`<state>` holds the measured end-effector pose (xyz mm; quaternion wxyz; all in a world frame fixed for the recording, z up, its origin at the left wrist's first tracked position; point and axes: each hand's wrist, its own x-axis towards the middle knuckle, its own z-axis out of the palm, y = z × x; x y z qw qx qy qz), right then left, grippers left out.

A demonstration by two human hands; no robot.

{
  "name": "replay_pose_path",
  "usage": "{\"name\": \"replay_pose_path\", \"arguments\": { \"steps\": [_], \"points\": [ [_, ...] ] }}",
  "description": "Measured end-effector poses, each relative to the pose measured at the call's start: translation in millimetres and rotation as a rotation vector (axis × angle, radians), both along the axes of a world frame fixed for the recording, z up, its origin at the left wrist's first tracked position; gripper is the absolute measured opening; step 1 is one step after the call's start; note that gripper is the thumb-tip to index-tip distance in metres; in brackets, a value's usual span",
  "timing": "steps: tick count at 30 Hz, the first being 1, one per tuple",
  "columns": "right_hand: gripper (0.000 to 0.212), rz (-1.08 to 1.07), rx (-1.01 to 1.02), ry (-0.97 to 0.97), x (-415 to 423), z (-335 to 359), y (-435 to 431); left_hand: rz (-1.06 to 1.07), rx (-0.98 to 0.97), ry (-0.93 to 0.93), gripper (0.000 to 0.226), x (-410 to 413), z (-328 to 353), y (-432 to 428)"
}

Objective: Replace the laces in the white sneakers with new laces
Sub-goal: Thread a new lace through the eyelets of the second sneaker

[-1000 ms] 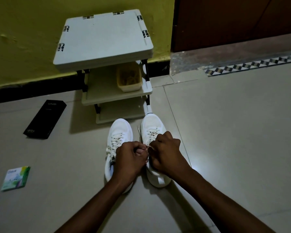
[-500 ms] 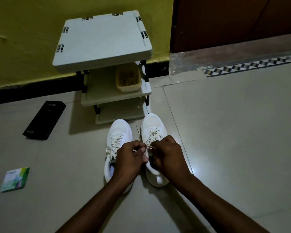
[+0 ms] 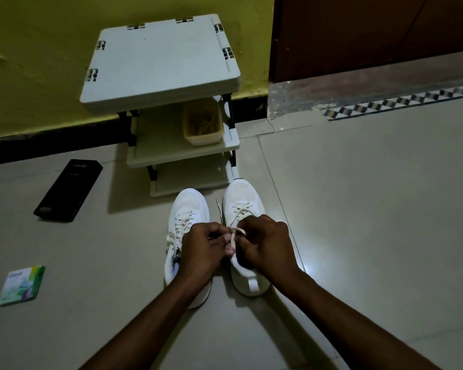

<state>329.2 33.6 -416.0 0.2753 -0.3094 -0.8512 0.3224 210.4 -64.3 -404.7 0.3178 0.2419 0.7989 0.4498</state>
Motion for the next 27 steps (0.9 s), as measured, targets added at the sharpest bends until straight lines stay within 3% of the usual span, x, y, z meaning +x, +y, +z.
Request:
{"name": "replay_pose_path", "arguments": {
  "steps": [6,11,16,21,24,27],
  "points": [
    [0.019,0.037,0.086,-0.055,-2,-4,4,0.036,0.033,-0.045,0.015,0,0,3],
    [0.042,0.083,0.068,-0.001,7,-9,6,-0.036,0.019,0.014,0.011,-2,3,4],
    [0.035,0.061,0.064,0.094,20,-24,14,-0.079,-0.058,0.099,0.006,-9,4,4],
    [0.032,0.046,0.012,0.139,23,-31,15,0.037,0.017,0.46,0.01,-16,17,2],
    [0.031,0.031,-0.005,0.152,24,-33,15,0.204,0.154,0.284,0.012,-36,25,3],
    [0.029,0.025,0.01,0.149,23,-34,12,0.39,0.356,-0.177,0.012,-48,28,14]
  ]
}}
